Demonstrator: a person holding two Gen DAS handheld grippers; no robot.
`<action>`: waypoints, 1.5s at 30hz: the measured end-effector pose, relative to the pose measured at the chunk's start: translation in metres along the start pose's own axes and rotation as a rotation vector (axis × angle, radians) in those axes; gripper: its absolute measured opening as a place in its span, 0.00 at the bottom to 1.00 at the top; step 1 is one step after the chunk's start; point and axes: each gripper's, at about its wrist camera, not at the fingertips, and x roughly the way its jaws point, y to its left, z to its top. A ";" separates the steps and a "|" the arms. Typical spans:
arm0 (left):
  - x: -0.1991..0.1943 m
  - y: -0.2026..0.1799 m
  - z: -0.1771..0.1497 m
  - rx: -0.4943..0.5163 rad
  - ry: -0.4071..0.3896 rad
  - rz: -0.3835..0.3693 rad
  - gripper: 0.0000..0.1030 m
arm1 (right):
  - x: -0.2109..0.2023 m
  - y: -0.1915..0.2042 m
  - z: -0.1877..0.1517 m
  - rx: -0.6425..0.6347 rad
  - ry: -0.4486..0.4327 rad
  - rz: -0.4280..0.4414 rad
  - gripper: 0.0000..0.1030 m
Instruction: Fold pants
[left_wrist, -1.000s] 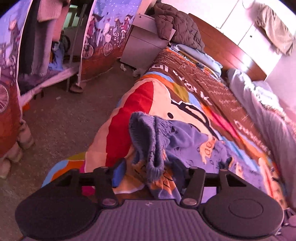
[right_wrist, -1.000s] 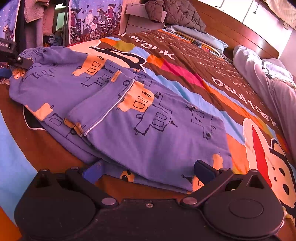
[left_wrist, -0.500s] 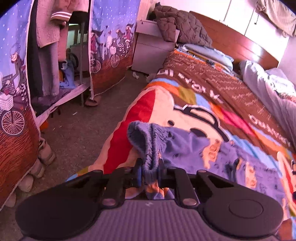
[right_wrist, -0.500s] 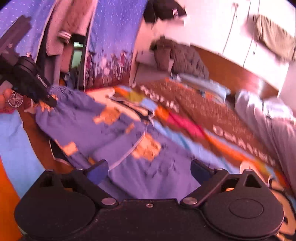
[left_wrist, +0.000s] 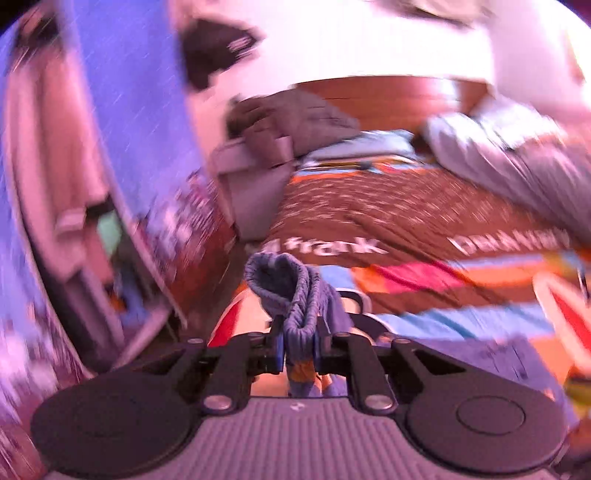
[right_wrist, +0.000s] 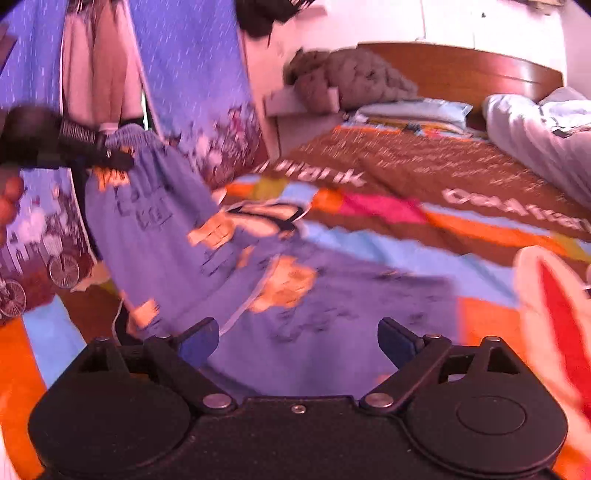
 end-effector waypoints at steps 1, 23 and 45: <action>-0.003 -0.020 0.004 0.057 -0.009 -0.004 0.15 | -0.009 -0.015 0.003 0.000 -0.017 0.002 0.93; -0.008 -0.247 -0.062 0.384 0.099 -0.266 0.71 | -0.030 -0.260 -0.030 0.637 0.046 0.041 0.94; 0.027 -0.076 -0.112 -0.304 0.411 0.067 1.00 | 0.001 -0.157 -0.026 0.477 0.150 -0.055 0.99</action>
